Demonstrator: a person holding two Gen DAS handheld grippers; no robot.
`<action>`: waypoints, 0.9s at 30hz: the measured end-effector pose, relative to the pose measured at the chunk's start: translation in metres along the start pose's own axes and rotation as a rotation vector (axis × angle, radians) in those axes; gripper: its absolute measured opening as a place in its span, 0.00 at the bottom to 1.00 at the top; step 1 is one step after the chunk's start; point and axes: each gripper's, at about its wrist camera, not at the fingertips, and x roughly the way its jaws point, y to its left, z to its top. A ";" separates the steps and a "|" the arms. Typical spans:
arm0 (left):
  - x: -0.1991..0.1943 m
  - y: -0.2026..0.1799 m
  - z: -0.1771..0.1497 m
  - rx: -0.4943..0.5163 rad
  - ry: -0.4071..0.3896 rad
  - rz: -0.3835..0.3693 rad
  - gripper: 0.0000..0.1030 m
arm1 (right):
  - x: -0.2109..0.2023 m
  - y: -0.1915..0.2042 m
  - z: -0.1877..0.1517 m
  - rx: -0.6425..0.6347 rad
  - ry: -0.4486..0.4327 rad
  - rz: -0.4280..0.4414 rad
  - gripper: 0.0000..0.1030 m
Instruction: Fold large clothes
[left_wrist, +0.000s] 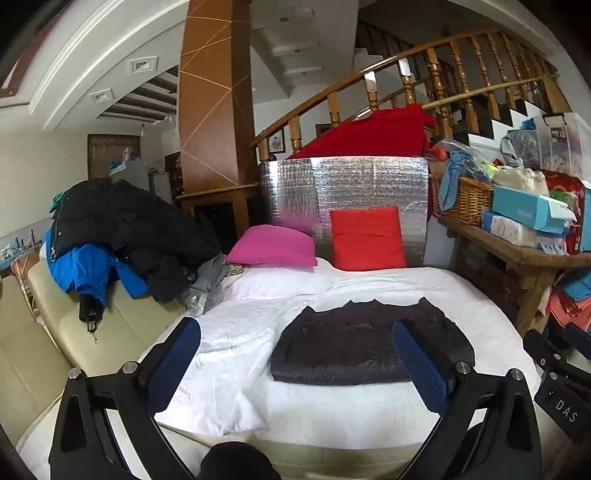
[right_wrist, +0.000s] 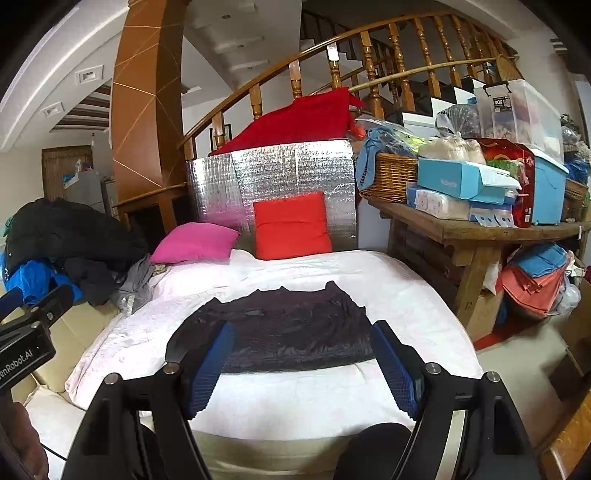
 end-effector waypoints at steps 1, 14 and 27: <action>-0.001 0.001 -0.001 -0.004 0.001 0.001 1.00 | -0.001 0.002 0.001 0.000 -0.001 0.004 0.78; -0.001 0.006 -0.005 -0.014 0.002 0.015 1.00 | 0.006 0.013 -0.002 0.004 0.009 0.016 0.78; 0.000 0.008 -0.005 -0.014 0.007 0.014 1.00 | 0.008 0.011 -0.001 0.019 0.010 0.013 0.78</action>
